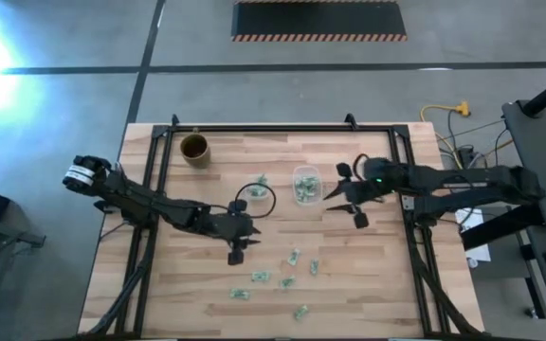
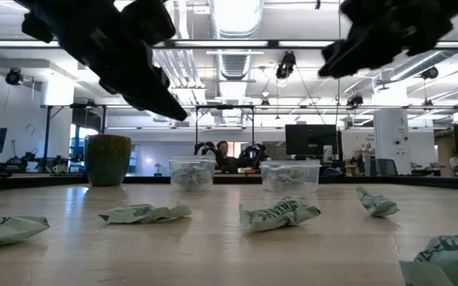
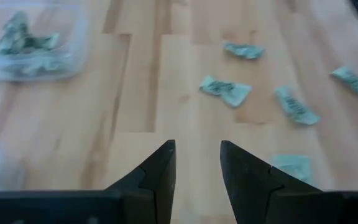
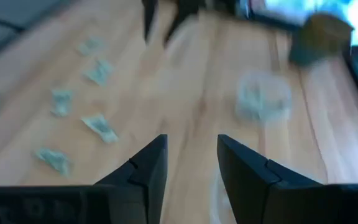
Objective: Pick and place items into bin
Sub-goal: Put the light green stevia packet into the left transparent bin
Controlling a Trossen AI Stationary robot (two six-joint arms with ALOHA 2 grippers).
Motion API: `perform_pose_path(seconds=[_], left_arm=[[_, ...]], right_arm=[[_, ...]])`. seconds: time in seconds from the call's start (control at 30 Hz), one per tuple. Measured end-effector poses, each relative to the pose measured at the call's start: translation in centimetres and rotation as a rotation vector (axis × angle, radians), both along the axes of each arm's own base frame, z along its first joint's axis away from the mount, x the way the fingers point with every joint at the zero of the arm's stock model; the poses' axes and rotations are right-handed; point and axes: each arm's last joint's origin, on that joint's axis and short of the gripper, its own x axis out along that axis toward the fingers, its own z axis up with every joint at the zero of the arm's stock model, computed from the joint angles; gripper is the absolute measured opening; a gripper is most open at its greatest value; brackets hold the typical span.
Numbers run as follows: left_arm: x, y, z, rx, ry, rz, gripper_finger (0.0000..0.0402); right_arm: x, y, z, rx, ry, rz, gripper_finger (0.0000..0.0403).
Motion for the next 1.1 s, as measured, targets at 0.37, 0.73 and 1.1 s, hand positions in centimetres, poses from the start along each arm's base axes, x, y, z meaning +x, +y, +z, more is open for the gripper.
perform_pose_path(seconds=[0.37, 0.73, 1.1], left_arm=[[0.0, -3.6, 1.3, -0.108, -0.159, -0.064, 0.0109], [1.2, -6.7, -0.7, -0.125, -0.082, -0.064, 0.0109], [2.4, -8.2, -0.7, -0.085, 0.007, -0.086, 0.0109]], right_arm=[[-3.6, 1.0, -0.9, -0.014, -0.28, 0.08, 0.0128], [-3.9, 1.2, -2.2, -0.016, -0.364, 0.093, 0.0128], [-3.9, 1.3, -2.4, -0.012, -0.388, 0.112, 0.0128]])
